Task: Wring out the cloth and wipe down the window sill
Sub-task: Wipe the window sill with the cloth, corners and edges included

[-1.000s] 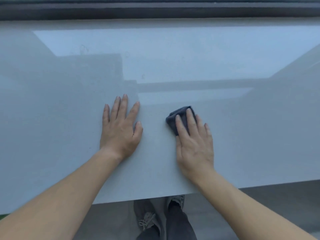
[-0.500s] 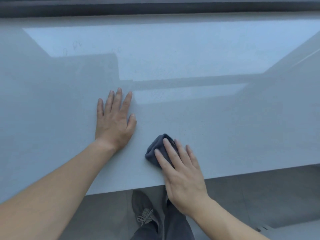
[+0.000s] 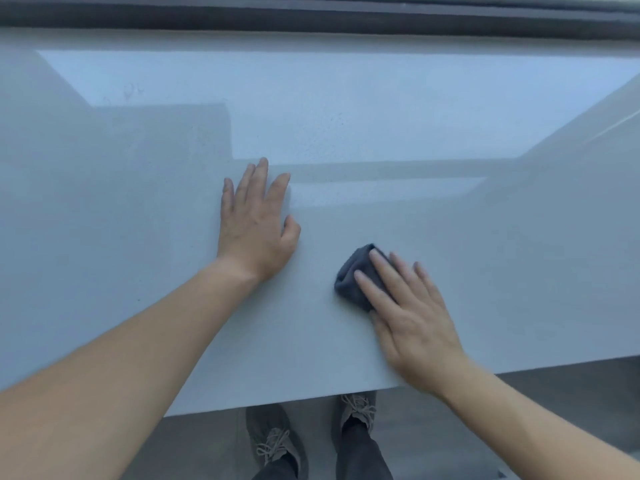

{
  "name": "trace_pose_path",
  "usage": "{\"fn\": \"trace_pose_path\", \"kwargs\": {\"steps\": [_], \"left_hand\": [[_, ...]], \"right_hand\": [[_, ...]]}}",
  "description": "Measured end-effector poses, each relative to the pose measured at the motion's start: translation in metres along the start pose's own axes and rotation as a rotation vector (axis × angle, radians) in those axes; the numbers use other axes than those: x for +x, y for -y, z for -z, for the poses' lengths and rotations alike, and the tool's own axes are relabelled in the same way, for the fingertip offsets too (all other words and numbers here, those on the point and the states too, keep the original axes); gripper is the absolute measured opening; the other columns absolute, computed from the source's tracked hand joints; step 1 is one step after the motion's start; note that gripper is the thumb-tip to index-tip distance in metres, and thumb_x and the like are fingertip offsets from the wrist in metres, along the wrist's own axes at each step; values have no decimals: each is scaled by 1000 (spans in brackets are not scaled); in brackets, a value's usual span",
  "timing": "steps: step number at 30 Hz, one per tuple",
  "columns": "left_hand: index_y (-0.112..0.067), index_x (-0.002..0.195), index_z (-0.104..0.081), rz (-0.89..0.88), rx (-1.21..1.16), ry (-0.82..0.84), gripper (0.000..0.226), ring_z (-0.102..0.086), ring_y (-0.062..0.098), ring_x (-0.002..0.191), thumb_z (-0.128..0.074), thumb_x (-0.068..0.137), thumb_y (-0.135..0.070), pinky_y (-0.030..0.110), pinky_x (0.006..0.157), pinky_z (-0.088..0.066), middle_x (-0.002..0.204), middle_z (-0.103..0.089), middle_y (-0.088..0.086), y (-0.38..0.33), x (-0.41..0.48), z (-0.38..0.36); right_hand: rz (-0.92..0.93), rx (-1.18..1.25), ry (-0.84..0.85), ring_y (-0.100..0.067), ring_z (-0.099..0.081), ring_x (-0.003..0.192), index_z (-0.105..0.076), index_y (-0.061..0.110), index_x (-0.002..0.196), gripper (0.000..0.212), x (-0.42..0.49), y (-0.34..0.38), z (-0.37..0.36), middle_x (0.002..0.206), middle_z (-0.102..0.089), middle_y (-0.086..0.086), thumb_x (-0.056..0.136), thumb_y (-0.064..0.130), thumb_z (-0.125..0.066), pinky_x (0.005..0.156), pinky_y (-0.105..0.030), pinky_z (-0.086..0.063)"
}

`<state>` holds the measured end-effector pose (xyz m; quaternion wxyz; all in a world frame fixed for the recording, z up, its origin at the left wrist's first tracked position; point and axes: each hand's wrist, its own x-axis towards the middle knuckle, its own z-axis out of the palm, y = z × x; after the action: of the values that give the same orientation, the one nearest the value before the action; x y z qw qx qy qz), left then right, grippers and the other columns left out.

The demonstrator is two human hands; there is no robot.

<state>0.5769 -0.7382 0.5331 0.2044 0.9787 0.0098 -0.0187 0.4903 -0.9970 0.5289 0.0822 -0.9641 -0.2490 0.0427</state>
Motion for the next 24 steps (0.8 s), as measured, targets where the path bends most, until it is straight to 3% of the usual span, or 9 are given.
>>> {"fn": "trace_pose_path", "kwargs": {"steps": [5,7,9,12,17,18,22,24], "left_hand": [[-20,153,-27,18,13,-11,65,-1,21,153,-36,91,-35,45,123,7,166,-9,8,-3,25,0],[-21,154,-25,35,45,-11,63,1,21,153,-40,95,-33,46,122,8,166,-7,7,-2,37,-2],[-22,154,-23,59,69,-2,62,3,21,153,-40,96,-34,46,122,8,166,-5,7,-2,46,-5],[-24,156,-19,76,118,36,62,7,19,153,-32,97,-40,46,122,9,167,0,5,0,50,-9],[-24,156,-19,84,134,33,68,7,17,153,-23,91,-45,46,122,9,167,0,4,-2,48,-10],[-24,156,-20,85,136,33,68,7,17,153,-24,91,-45,46,122,8,167,0,4,-3,48,-10],[-24,155,-22,80,132,24,69,5,17,153,-23,90,-46,45,122,7,167,-3,4,-2,47,-10],[-24,155,-25,80,129,11,70,4,17,153,-22,89,-47,45,122,7,167,-5,4,-2,47,-11]], "right_hand": [[-524,87,-103,-26,-10,152,-23,29,155,58,91,-41,9,166,-8,1,99,25,-38,122,-48,-9],[-434,45,-115,-27,-10,152,-24,28,155,60,100,-23,2,166,-10,0,97,26,-38,122,-48,-11],[-202,20,-44,-28,-12,151,-26,29,154,61,91,-13,-3,166,-12,1,95,26,-40,122,-49,-12],[-25,12,48,-25,-13,151,-26,32,153,57,99,-46,9,165,-12,5,97,31,-36,122,-47,-10],[-450,79,-63,-26,-9,152,-21,32,155,60,154,-71,18,166,-6,3,98,29,-36,122,-47,-9],[-416,63,-79,-27,-10,151,-22,31,155,61,156,-58,14,166,-8,1,96,28,-39,121,-48,-11],[31,32,17,-28,-19,150,-31,30,152,58,136,-32,5,165,-17,1,95,30,-42,121,-48,-15],[74,28,39,-27,-19,150,-31,32,152,56,150,-58,12,165,-17,3,97,32,-38,122,-47,-13]]}}
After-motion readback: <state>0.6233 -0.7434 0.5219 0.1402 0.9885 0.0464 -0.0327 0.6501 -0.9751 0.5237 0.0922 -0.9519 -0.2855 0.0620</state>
